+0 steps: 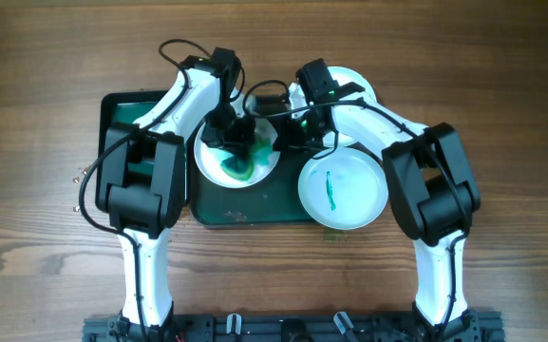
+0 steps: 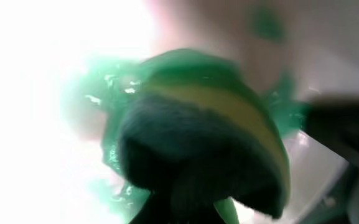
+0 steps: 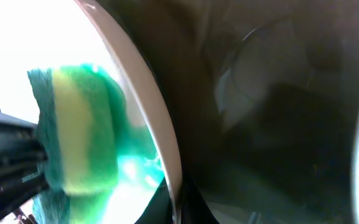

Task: Clean dirty plates on tray and stack at the side
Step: 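Scrub the plate surface with the sponge while right gripper holds plate, then lift the sponge back toward the green tray with left gripper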

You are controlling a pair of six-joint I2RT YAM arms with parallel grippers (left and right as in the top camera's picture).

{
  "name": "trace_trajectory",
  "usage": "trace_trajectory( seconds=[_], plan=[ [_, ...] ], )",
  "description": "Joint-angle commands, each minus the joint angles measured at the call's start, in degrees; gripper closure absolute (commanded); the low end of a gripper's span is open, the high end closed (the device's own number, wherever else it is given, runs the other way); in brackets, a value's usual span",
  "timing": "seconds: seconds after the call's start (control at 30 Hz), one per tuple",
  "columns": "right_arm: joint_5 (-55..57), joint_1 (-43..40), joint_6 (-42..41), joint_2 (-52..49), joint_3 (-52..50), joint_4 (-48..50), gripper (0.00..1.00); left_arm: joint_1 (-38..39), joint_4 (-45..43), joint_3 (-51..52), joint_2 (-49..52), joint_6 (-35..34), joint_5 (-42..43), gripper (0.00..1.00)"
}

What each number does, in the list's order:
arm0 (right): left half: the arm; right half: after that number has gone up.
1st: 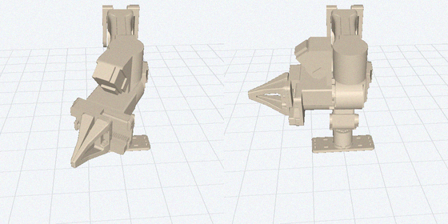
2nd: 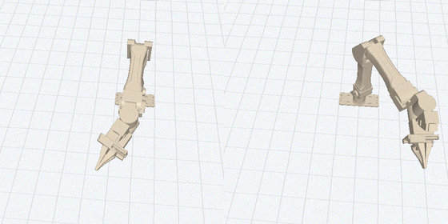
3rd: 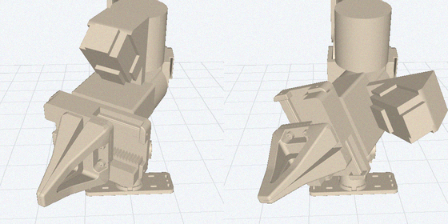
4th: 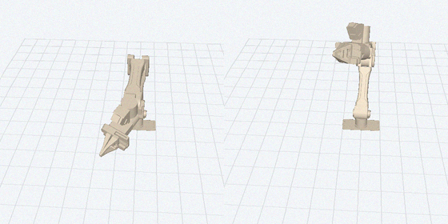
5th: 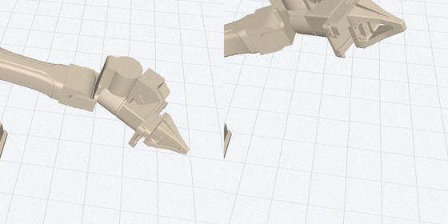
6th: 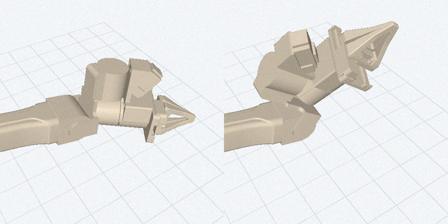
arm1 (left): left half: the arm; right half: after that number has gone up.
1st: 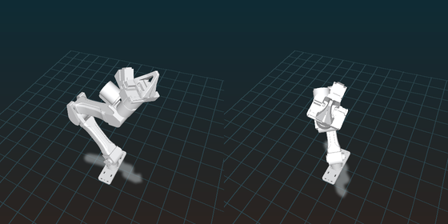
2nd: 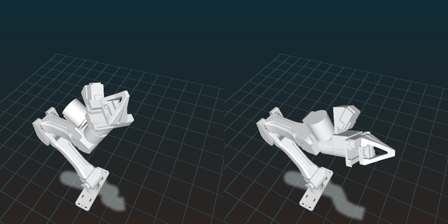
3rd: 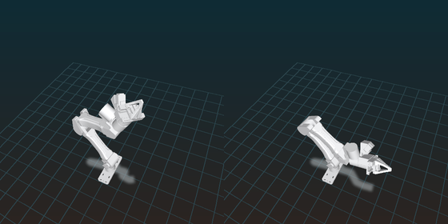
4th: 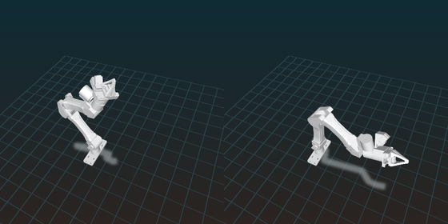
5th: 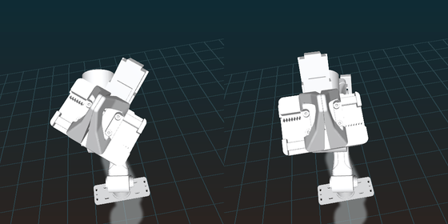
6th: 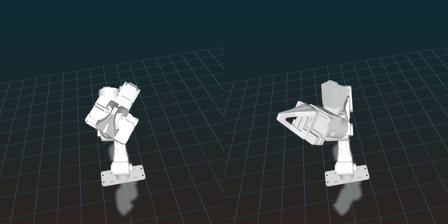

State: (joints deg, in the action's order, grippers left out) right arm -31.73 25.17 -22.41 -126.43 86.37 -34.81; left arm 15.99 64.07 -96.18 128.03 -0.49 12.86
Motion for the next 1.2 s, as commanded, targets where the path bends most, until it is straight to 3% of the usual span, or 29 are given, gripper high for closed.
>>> trace_trajectory(
  seconds=[0.0, 0.07, 0.2, 0.37, 0.47, 0.63, 0.77, 0.97, 1.17],
  plan=[
    [-0.2, 0.2, 1.2, -1.6, -0.6, -0.7, 0.96, -2.7, -0.6, 0.5, 1.1, -17.2, -27.2, 0.96],
    [-0.2, 0.2, 1.2, -1.6, -0.6, -0.6, 0.96, -2.7, -0.8, 0.4, 1.1, -21.6, -31.8, 0.96],
    [0.2, 0.2, 1.2, -1.6, -0.6, -0.5, 0.96, -2.6, -1.7, -0.7, 1.1, -24.0, -31.1, 0.96],
    [0.4, 0.2, 1.2, -1.6, -0.6, -0.6, 0.96, -2.6, -1.7, -4.2, 0.4, -22.8, -20.2, 0.96],
    [2.4, 0.3, -1.0, -1.6, -0.6, -0.6, 0.96, -3.2, -1.6, -8.7, -0.5, -18.6, -8.4, 0.96],
    [4.8, 0.3, -2.9, -1.6, -0.6, -1.4, 0.96, -5.7, 0.9, -17.3, -2.5, -17.9, -0.5, 0.96],
    [5.4, 0.3, -3.5, -1.6, -0.6, -1.7, 0.96, -8.3, 5.2, -24.2, -4.0, -17.9, -0.3, 0.96],
    [5.7, 0.3, -3.4, -0.6, 0.1, -2.3, 0.96, -11.9, 7.2, -25.0, -6.0, -17.9, -0.5, 0.96],
    [21.4, 3.6, -3.0, 7.6, 0.3, -5.5, 0.96, -13.4, 9.0, -24.9, -6.0, -17.9, -1.6, 0.96]
  ],
)
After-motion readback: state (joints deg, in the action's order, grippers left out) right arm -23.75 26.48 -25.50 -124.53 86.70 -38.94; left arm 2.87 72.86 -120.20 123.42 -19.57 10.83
